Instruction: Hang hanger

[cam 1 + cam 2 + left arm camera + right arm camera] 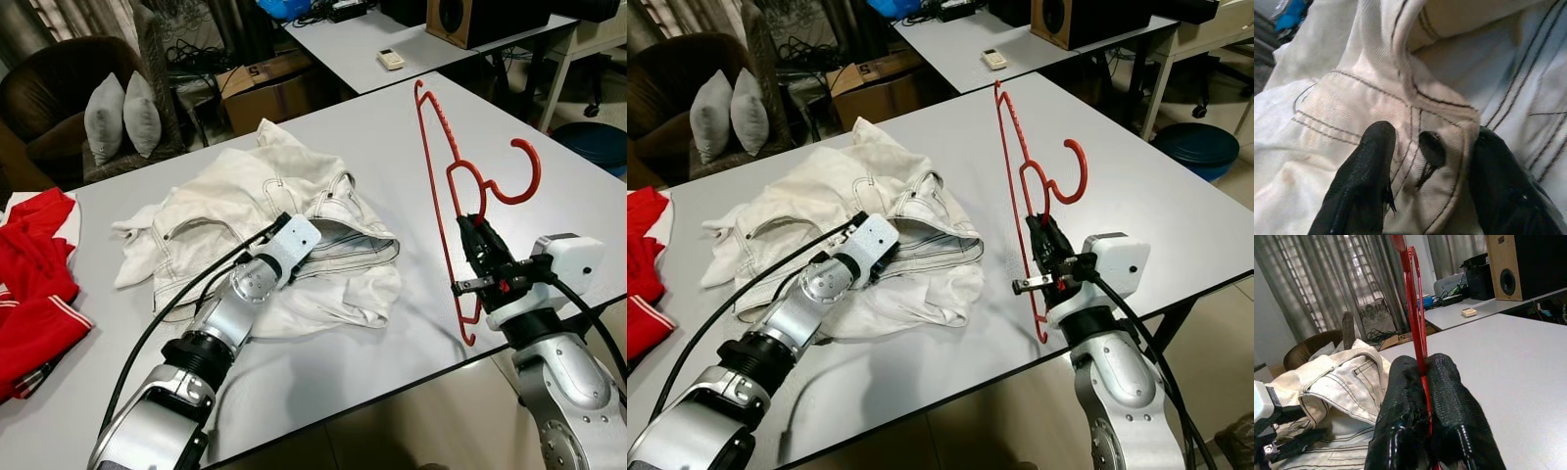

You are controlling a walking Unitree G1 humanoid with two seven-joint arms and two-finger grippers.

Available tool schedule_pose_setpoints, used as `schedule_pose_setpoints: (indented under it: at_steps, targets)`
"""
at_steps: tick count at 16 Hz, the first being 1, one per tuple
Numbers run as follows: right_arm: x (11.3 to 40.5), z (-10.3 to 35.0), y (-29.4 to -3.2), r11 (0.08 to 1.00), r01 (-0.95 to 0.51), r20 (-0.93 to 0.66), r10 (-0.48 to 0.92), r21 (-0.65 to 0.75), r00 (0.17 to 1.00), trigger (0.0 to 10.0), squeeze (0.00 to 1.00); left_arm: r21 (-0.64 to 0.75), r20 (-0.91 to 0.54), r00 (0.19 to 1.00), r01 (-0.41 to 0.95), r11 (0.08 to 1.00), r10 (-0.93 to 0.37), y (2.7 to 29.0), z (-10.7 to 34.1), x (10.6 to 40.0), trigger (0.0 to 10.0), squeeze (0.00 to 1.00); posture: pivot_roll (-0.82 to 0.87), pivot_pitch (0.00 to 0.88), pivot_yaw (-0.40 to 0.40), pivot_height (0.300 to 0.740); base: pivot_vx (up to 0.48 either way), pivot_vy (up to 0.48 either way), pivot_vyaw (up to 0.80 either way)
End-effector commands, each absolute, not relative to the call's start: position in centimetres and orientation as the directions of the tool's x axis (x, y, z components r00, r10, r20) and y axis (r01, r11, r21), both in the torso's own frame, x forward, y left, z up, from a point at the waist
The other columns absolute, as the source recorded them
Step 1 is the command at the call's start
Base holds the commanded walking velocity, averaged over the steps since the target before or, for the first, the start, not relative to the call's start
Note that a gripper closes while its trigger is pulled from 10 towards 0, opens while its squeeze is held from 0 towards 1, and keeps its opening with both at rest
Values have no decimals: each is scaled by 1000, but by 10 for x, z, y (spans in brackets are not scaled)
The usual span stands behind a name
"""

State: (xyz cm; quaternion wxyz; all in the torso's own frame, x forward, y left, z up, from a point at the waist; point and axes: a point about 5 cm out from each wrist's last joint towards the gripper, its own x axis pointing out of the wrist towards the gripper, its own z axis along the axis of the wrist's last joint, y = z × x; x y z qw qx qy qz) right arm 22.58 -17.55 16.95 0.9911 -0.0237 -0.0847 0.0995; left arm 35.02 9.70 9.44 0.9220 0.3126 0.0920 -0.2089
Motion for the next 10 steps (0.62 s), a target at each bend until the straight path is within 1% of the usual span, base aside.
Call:
schedule_pose_setpoints:
  at_steps: [1,3,5,8,10]
  targets:
    - [228,172,-172,979,-195,172,202,-59,964,10000,0,569,-300,915,397,720,-268,110,95,354,10000,0,-242,0,207,740,0,0,0]
    - [228,173,-172,980,-192,173,198,-55,965,10000,0,567,-234,950,306,765,-207,123,104,359,10000,0,-237,0,204,740,0,0,0]
    - [227,173,-170,980,-191,171,197,-52,965,10000,0,580,-174,968,250,775,-181,132,116,362,10000,0,-237,0,213,740,0,0,0]
    - [225,172,-171,983,-179,171,185,-49,968,10000,0,599,-137,971,239,764,-196,135,126,359,10000,0,-241,0,230,740,0,0,0]
    - [223,172,-173,986,-161,173,167,-47,971,10000,0,624,-137,972,235,745,-191,143,126,353,10000,0,-241,0,235,740,0,0,0]
